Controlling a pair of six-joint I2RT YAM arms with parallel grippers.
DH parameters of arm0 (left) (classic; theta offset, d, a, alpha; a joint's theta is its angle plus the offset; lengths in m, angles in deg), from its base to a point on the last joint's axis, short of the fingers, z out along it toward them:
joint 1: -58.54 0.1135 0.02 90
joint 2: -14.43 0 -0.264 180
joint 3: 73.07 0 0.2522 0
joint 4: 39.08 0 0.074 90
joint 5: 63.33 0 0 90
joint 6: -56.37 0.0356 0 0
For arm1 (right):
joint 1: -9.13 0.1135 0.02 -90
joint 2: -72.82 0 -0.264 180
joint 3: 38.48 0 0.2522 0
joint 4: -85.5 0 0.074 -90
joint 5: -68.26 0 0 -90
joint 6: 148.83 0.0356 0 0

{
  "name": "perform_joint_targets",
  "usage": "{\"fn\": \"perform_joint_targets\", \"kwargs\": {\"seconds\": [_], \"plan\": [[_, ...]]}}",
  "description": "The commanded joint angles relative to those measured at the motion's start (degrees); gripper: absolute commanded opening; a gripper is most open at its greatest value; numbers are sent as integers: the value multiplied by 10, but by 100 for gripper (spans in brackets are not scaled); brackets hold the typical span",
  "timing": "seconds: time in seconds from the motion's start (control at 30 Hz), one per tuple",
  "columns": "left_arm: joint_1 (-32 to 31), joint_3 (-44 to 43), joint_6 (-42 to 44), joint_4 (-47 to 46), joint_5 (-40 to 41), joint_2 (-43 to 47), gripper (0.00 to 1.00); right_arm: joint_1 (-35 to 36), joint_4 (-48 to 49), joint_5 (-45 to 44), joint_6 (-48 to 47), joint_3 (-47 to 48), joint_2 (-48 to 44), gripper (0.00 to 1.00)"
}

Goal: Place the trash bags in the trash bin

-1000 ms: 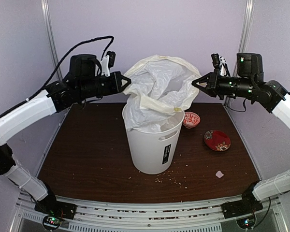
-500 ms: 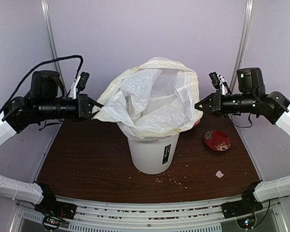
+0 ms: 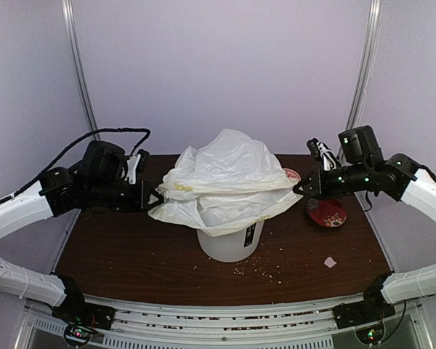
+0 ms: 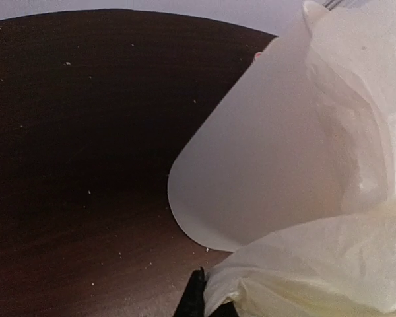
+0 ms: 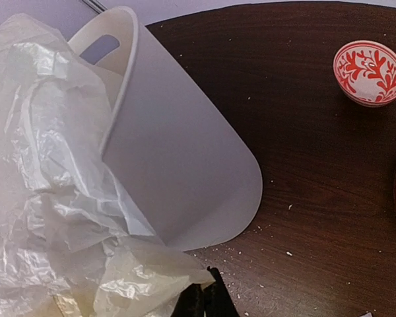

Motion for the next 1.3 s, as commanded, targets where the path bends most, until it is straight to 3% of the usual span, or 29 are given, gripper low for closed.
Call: {"fn": "perform_joint_targets", "kwargs": {"seconds": [0.0,0.13,0.3,0.43,0.63,0.8,1.03,1.13,1.27], "plan": [[-1,42,11,-170,143,-29,0,3,49,-92,-3,-17,16,0],[-1,60,56,-310,177,-62,0,3,84,-103,2,-23,34,0],[-1,1,100,-266,151,-113,0,3,55,-98,-8,-1,33,0],[-1,10,115,-228,150,-66,0,3,6,-104,-22,29,5,5],[-1,4,154,-131,113,28,39,2,-70,-62,-25,82,-24,30],[-2,-54,206,1,65,72,66,3,-127,-30,-44,131,-29,40],[-1,-133,280,152,-12,69,73,9,-154,29,-99,160,-36,46],[-1,-125,321,153,-58,75,73,27,-158,7,-146,146,-33,46],[-1,-135,341,123,-83,66,71,51,-155,-20,-181,151,-22,54]]}}
